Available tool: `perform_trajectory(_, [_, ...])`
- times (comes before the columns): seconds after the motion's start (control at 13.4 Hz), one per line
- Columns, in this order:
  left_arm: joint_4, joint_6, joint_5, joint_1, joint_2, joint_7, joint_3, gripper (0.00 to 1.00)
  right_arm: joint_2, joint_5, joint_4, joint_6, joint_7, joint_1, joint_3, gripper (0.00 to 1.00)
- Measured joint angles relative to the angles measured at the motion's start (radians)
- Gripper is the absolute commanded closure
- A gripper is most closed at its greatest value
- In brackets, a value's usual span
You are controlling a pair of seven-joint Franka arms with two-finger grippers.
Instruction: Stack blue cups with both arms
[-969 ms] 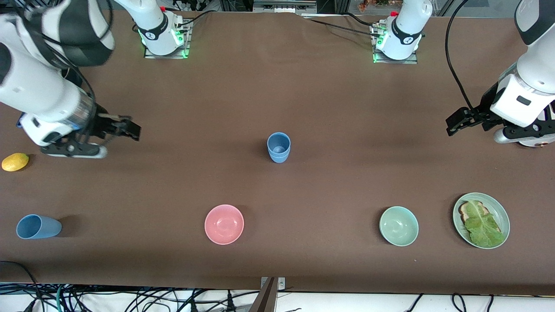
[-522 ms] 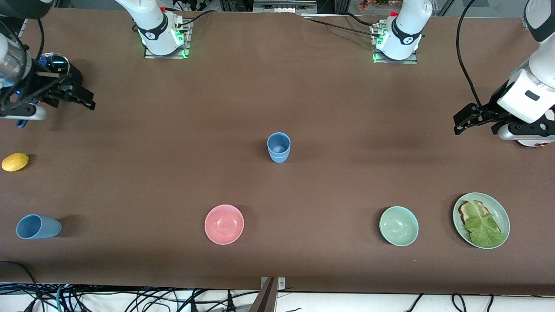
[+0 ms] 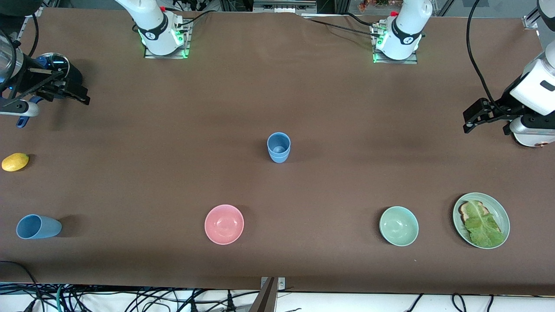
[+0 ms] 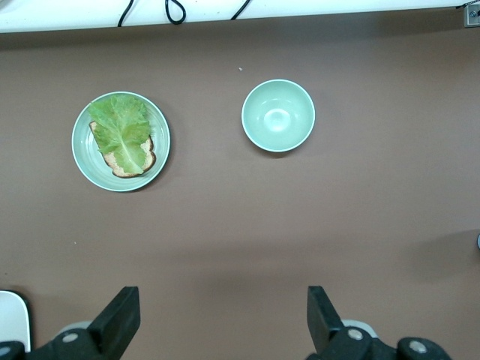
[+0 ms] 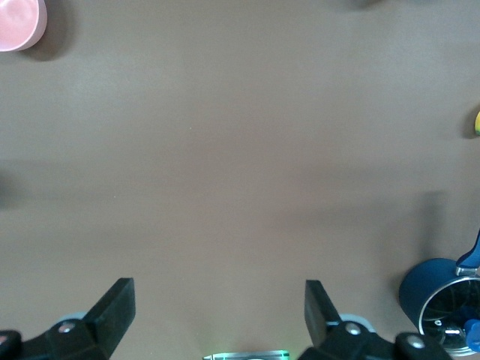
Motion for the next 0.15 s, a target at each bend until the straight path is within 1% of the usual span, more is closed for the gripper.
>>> perform_trajectory(0.15, [0.004,0.000,0.000,0.001,0.000,0.002,0.000,0.02,0.000,0.000,0.000,0.000,0.000,0.006,0.000,0.00])
